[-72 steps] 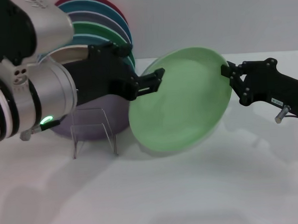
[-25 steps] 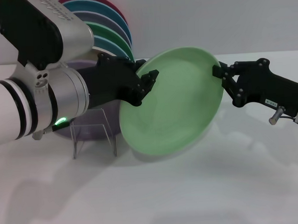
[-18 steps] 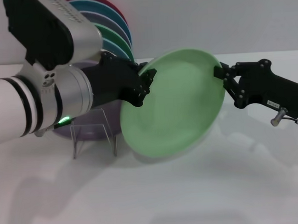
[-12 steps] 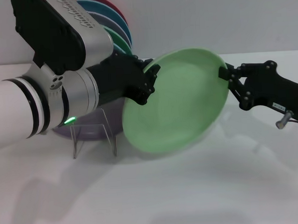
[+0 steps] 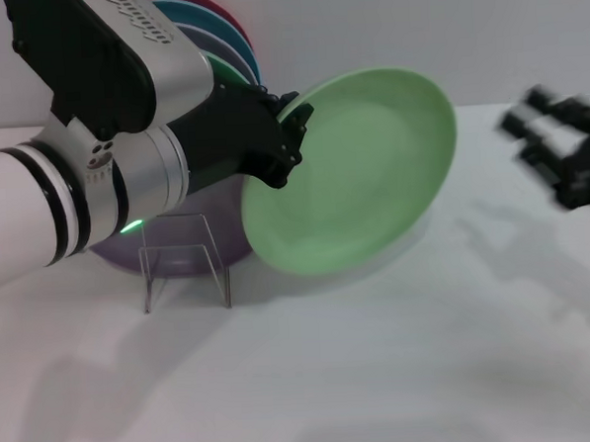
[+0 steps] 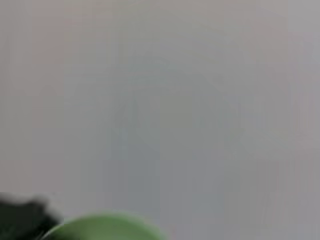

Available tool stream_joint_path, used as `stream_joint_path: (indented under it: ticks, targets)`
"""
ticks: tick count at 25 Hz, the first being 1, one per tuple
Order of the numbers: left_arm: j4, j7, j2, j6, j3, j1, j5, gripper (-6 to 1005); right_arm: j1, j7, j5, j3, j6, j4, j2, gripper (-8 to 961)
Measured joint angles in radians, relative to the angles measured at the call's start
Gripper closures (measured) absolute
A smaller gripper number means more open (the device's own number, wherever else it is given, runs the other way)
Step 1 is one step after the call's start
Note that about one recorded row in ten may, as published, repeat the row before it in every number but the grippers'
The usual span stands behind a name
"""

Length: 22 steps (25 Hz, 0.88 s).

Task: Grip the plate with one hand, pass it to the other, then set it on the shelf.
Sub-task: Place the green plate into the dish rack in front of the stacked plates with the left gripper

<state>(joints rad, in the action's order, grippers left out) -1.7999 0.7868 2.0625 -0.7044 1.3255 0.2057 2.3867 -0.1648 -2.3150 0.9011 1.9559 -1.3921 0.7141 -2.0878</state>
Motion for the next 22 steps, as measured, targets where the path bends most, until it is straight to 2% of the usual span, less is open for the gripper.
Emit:
stream_joint_path:
  ticks: [3,4,5,7,8,9,10,11,14,17,18,19,20,22]
  targets:
    - [-0.024,0.061,-0.001,0.03,0.002,-0.022,-0.058,927,0.007,0.005,-0.081,0.09,-0.103,-0.089,0.0,665]
    - [-0.038,0.159,-0.003,0.101,-0.015,-0.052,-0.119,927,0.007,0.005,-0.113,0.164,-0.149,-0.151,-0.002,631]
    - [-0.038,0.159,-0.003,0.101,-0.015,-0.052,-0.119,927,0.005,0.005,-0.119,0.187,-0.157,-0.173,-0.003,592]
    - [-0.044,0.315,-0.003,0.224,-0.062,-0.092,-0.183,927,0.004,0.002,-0.127,0.214,-0.165,-0.198,-0.004,514]
    - [-0.045,0.405,-0.003,0.307,-0.099,-0.111,-0.204,927,0.001,0.001,-0.131,0.233,-0.169,-0.216,-0.004,475]
    - [-0.04,0.557,-0.003,0.476,-0.189,-0.134,-0.21,927,0.002,0.001,-0.132,0.245,-0.168,-0.227,-0.004,436]
    - [-0.04,0.557,-0.003,0.476,-0.189,-0.134,-0.21,927,0.002,0.001,-0.132,0.245,-0.168,-0.227,-0.004,382]
    - [-0.027,0.62,-0.004,0.565,-0.24,-0.138,-0.2,927,0.004,0.0,-0.133,0.248,-0.165,-0.227,-0.005,328]
    - [0.046,0.705,-0.006,0.869,-0.384,-0.128,-0.12,927,0.004,0.001,-0.134,0.249,-0.16,-0.229,-0.005,328]
    - [0.142,0.64,-0.016,1.183,-0.505,-0.105,0.028,927,0.002,0.001,-0.134,0.25,-0.154,-0.23,-0.005,328]
    - [0.182,0.565,-0.031,1.296,-0.539,-0.096,0.116,927,0.001,0.001,-0.134,0.251,-0.151,-0.232,-0.005,328]
    - [0.237,0.375,-0.065,1.465,-0.565,-0.088,0.279,927,-0.003,0.0,-0.135,0.251,-0.148,-0.237,-0.004,328]
    - [0.237,0.375,-0.065,1.465,-0.565,-0.088,0.279,927,-0.003,0.0,-0.135,0.251,-0.148,-0.237,-0.004,328]
    - [0.291,0.089,-0.097,1.584,-0.543,-0.092,0.421,927,-0.005,0.0,-0.135,0.251,-0.143,-0.239,-0.003,328]
